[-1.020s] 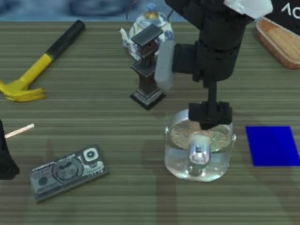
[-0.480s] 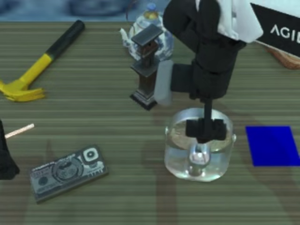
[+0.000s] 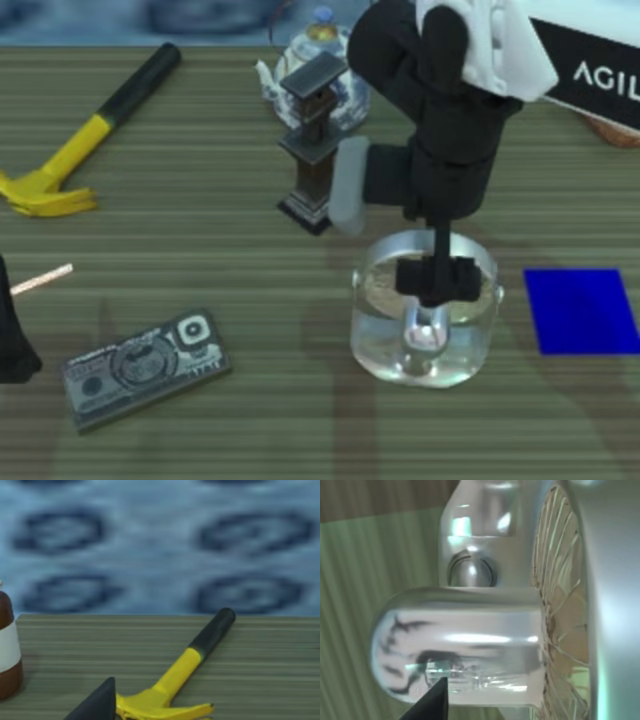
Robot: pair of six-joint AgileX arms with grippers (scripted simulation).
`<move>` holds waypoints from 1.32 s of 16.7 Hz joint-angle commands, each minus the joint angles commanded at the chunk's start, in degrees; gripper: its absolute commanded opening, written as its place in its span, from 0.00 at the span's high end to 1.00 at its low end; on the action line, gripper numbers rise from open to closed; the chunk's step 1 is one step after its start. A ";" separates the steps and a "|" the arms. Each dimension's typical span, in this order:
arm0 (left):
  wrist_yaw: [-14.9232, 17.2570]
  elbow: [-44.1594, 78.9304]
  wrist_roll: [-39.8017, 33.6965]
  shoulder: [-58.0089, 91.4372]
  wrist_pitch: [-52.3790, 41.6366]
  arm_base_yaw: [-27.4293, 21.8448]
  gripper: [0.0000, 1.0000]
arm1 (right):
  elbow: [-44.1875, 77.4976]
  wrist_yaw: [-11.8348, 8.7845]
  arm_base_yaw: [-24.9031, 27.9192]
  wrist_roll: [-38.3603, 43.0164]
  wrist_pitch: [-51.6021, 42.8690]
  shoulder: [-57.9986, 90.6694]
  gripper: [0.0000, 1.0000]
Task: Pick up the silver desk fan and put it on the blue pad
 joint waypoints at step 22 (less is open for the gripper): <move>0.00 0.00 0.00 0.00 0.00 0.00 0.00 | 2.46 0.00 -0.12 0.13 -2.41 0.16 1.00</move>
